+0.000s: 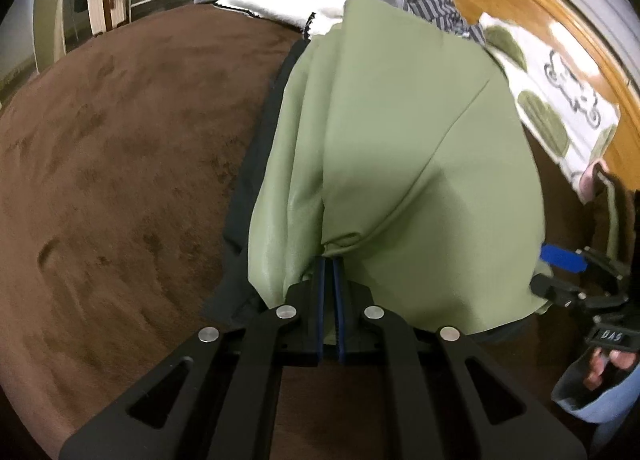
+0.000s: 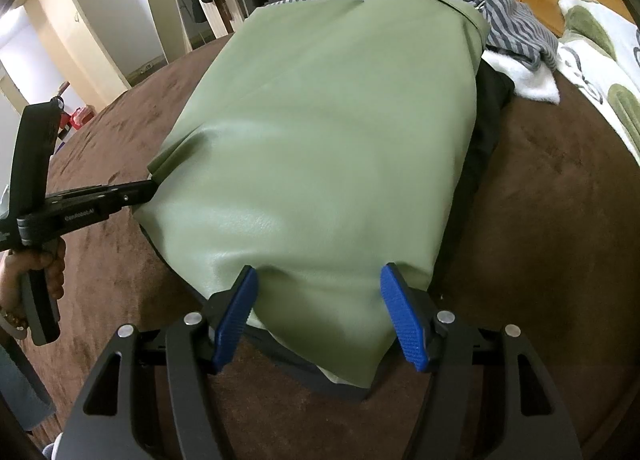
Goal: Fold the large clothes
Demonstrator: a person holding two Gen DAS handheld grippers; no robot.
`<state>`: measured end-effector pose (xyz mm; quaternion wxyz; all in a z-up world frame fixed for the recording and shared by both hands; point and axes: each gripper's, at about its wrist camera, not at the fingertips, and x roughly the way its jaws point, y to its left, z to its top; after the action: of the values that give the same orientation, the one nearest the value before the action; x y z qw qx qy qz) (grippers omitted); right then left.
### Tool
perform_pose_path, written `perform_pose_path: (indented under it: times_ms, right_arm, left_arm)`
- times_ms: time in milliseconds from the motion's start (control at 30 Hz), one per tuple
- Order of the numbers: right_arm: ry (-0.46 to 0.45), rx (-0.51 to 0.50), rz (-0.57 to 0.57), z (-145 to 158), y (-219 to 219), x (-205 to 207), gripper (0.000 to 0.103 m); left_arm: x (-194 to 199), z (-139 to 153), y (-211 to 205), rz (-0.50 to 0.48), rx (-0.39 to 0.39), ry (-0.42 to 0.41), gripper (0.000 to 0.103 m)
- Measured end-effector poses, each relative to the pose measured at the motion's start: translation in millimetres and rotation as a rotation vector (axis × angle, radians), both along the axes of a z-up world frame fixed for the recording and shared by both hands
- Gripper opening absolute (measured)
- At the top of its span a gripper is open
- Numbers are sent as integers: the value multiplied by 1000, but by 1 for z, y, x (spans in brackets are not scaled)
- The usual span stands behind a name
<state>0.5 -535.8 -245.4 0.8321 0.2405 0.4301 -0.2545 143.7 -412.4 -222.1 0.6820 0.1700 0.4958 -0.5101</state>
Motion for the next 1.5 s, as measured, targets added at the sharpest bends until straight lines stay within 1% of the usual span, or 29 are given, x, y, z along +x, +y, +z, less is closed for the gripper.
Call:
perform_pose_path:
  times_ms: [67,100,133,167,200,233,267,300,333,367,400,433,533,633,767,933,1033,1100,1267,1333,1400,1500]
  right_arm:
    - [14,-6,13,5,2,2,68]
    - [29,-13,9,6,3,3,86]
    - [40,-16,4,7,4,3,98]
    - [39,-11,-3,8,6,3,97]
    - [36,-6,-12,9,7,1,97]
    - [26,0,-31,13,9,-1,97]
    - [21,0,-39,15,10,-1,97]
    - [19,-10,-51,20,13,-2,97]
    - [19,-21,-55,24,16,-2,97]
    - [18,-36,-56,28,20,-3,97]
    - [19,-59,-58,35,27,-3,97]
    - [18,-72,-58,39,30,-3,97]
    - [2,-95,-64,54,45,-6,97]
    - [-11,-118,-72,69,60,-11,97]
    - [-28,-146,-71,92,83,-20,97]
    - [-52,-185,-59,125,115,-36,97]
    - [-71,-204,-60,142,136,-47,97]
    - [-80,-205,-57,150,150,-54,97]
    - [-102,-215,-46,160,185,-71,97]
    - [-115,-224,-43,164,197,-81,97]
    - [-124,-247,-47,168,208,-89,97]
    - [-129,-262,-47,173,220,-102,97]
  left_arm:
    - [1,1,0,6,-2,16,10]
    - [0,3,-1,5,-4,19,13]
    - [-2,6,-1,3,-6,13,24]
    - [-3,8,-1,2,-5,1,30]
    - [-5,11,-2,-7,-12,-3,40]
    - [-6,13,-1,-13,-18,-6,66]
    - [-8,17,-1,10,1,-61,91]
    - [-8,20,0,32,11,-120,98]
    - [-7,23,2,26,-2,-109,97]
    - [-5,25,5,31,-22,-68,97]
    - [-4,28,7,42,-33,-51,97]
    - [-4,32,11,49,-47,-52,97]
    - [-14,52,22,30,-69,-127,97]
    - [-24,71,31,9,-81,-180,97]
    - [-35,104,56,3,-91,-255,97]
    - [-45,137,94,40,-112,-291,97]
    - [-58,154,117,54,-122,-308,97]
    - [-68,162,133,48,-138,-302,97]
    - [-97,177,158,31,-141,-332,97]
    - [-107,180,166,19,-149,-327,97]
    - [-121,181,174,5,-140,-355,97]
    - [-138,181,182,-13,-129,-374,97]
